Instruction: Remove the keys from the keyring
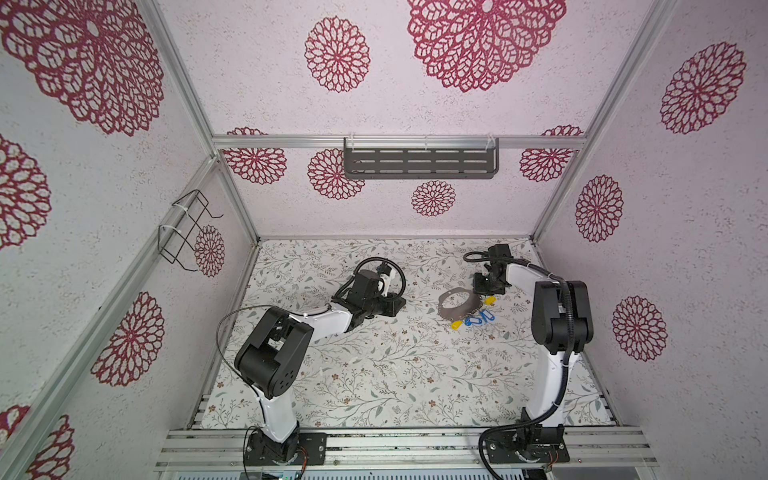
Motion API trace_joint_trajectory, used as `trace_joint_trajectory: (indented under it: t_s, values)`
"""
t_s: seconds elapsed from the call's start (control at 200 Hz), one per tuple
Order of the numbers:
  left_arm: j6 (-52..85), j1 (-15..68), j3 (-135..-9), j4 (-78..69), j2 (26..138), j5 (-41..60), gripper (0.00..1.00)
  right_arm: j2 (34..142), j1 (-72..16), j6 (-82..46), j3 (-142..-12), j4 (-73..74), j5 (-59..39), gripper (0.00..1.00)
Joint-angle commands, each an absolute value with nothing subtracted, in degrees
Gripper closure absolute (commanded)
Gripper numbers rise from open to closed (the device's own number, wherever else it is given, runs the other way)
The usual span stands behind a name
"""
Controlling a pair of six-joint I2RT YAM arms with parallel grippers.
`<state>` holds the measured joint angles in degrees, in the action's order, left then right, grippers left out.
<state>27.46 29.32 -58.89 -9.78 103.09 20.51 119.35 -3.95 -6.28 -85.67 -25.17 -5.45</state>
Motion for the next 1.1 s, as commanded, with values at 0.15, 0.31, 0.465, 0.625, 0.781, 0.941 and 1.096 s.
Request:
trace_joint_trajectory:
  t_s: [0.15, 0.31, 0.465, 0.625, 0.781, 0.941, 1.096]
  values:
    - [23.59, 16.30, -68.81, 0.88, 94.27, 17.60, 0.72, 106.13, -8.02, -13.35, -78.18, -2.73, -29.24, 1.00]
    - [17.73, 12.13, -80.66, 16.66, 94.21, 19.07, 0.79, 101.40, -9.72, -26.72, -65.63, 30.67, -40.53, 1.00]
    - [15.97, 10.77, -83.74, 15.63, 93.62, 21.25, 0.67, 104.22, -10.53, -46.12, -61.18, 62.91, -50.72, 1.00]
    - [21.97, 12.01, -88.71, 13.32, 98.05, 35.40, 0.67, 112.22, -11.54, -72.11, -66.31, 90.44, -55.07, 1.00]
    - [24.84, 17.00, -86.52, 6.25, 100.06, 40.84, 0.69, 113.51, -13.06, -75.14, -70.32, 89.36, -58.56, 1.00]
    - [24.90, 17.81, -87.56, 5.76, 103.32, 39.73, 0.63, 110.83, -14.34, -68.06, -70.93, 78.80, -62.86, 1.00]
    - [25.32, 18.62, -88.93, 3.04, 105.12, 43.36, 0.61, 109.14, -14.92, -65.05, -70.80, 74.18, -64.36, 1.00]
